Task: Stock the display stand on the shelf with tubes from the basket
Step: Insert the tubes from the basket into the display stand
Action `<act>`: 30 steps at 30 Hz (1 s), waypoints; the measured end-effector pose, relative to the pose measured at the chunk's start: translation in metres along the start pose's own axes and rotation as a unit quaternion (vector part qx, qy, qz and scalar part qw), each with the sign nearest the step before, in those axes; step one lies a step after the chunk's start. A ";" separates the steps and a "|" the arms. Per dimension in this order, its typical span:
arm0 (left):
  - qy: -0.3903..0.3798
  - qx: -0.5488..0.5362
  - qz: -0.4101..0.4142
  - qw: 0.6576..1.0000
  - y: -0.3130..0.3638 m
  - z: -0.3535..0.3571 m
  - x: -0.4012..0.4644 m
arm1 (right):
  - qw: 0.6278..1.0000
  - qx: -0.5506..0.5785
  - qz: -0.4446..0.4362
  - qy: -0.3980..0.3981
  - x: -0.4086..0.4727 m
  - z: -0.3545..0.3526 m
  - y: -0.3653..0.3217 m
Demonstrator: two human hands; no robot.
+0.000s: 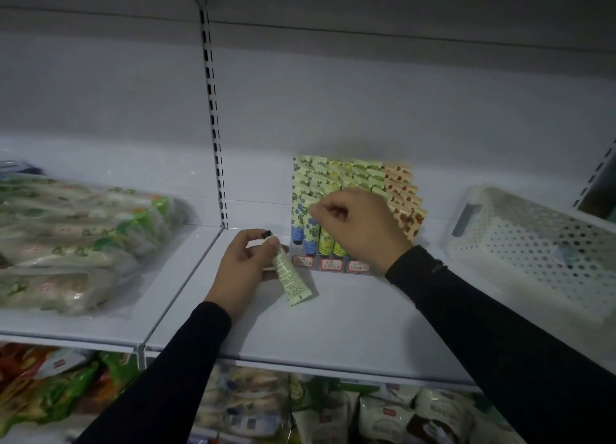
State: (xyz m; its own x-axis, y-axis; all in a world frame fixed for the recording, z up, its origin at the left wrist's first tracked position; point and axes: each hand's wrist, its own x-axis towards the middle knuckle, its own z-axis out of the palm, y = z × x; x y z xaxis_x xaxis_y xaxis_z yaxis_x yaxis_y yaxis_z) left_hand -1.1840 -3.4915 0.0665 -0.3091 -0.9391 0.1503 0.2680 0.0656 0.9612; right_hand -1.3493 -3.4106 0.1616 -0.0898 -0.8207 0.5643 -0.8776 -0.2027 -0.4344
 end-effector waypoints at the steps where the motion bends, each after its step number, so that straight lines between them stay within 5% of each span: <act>1: -0.008 -0.022 0.000 1.000 0.005 0.003 -0.002 | 0.999 0.013 0.009 -0.032 -0.005 0.002 0.000; 7: -0.035 -0.230 -0.018 0.972 0.034 0.016 -0.010 | 0.975 0.088 0.122 -0.165 -0.029 0.005 0.003; 11: -0.057 -0.254 -0.020 0.965 0.037 0.018 -0.018 | 0.884 0.315 0.279 -0.202 -0.035 -0.003 -0.002; 19: -0.092 0.022 -0.007 0.996 0.035 0.001 -0.023 | 0.899 0.362 0.244 -0.047 -0.026 -0.017 0.003; 23: -0.140 0.185 0.046 0.972 0.043 0.006 -0.025 | 0.924 0.325 0.201 -0.035 -0.021 -0.010 -0.001; 30: -0.106 0.264 0.163 0.945 0.060 0.017 -0.018 | 0.971 0.210 0.102 -0.052 -0.012 0.001 -0.012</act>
State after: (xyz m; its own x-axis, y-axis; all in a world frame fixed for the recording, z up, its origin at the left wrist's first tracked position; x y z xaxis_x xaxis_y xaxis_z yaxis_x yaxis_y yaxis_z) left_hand -1.1781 -3.4651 0.1253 -0.4797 -0.7544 0.4480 -0.0951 0.5523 0.8282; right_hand -1.3371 -3.3988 0.1590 -0.1734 -0.9119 0.3720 -0.5748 -0.2130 -0.7901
